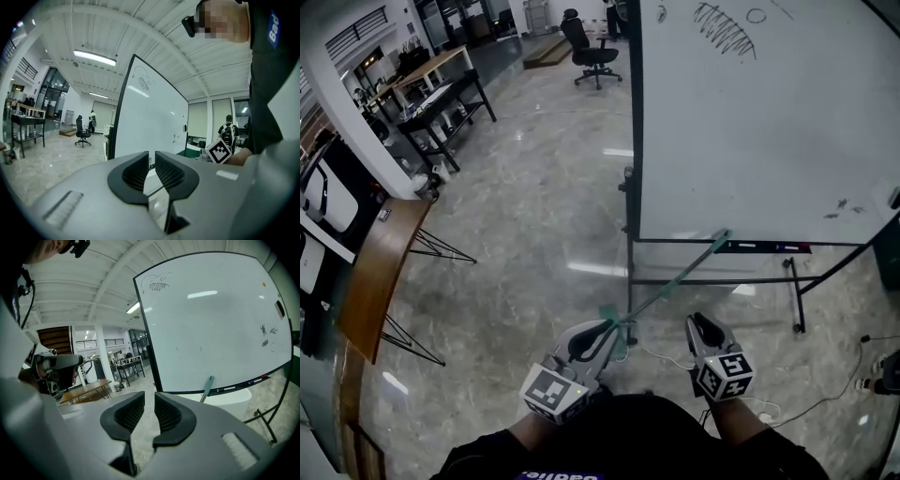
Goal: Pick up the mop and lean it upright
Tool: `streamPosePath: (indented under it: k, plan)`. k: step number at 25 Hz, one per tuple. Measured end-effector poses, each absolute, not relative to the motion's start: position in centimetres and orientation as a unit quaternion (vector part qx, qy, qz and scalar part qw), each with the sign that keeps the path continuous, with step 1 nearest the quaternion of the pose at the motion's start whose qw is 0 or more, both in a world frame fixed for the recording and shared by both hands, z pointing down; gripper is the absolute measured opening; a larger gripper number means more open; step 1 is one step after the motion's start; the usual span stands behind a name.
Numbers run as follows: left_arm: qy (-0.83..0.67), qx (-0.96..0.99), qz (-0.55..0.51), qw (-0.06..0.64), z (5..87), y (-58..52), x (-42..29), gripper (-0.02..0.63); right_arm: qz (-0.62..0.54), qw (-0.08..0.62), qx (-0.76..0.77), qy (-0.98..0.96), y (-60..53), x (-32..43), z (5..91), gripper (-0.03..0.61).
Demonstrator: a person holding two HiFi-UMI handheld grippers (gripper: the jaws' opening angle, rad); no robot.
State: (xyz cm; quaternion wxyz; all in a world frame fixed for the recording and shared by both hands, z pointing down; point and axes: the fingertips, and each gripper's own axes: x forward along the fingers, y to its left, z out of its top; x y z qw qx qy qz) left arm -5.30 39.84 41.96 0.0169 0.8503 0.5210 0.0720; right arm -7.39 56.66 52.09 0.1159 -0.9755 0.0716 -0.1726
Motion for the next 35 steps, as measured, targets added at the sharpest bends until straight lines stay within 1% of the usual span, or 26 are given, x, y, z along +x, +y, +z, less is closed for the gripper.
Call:
streamPosePath:
  k: [10, 17, 27, 35]
  plan:
    - [0.557, 0.825, 0.078, 0.050, 41.5, 36.7, 1.5, 0.041, -0.182, 0.112, -0.976, 0.033, 53.2, -1.4, 51.8, 0.072]
    - [0.595, 0.796, 0.089, 0.073, 42.4, 34.4, 4.2, 0.018, -0.193, 0.113, -0.974, -0.037, 52.7, 0.0, 52.4, 0.071]
    - [0.595, 0.795, 0.096, 0.069, 42.7, 34.0, 5.8, 0.015, -0.215, 0.109, -0.966, -0.094, 57.0, 0.9, 55.2, 0.071]
    - [0.547, 0.830, 0.099, 0.047, 42.2, 34.9, 6.5, 0.015, -0.239, 0.142, -0.955, -0.103, 62.5, 2.5, 59.3, 0.072]
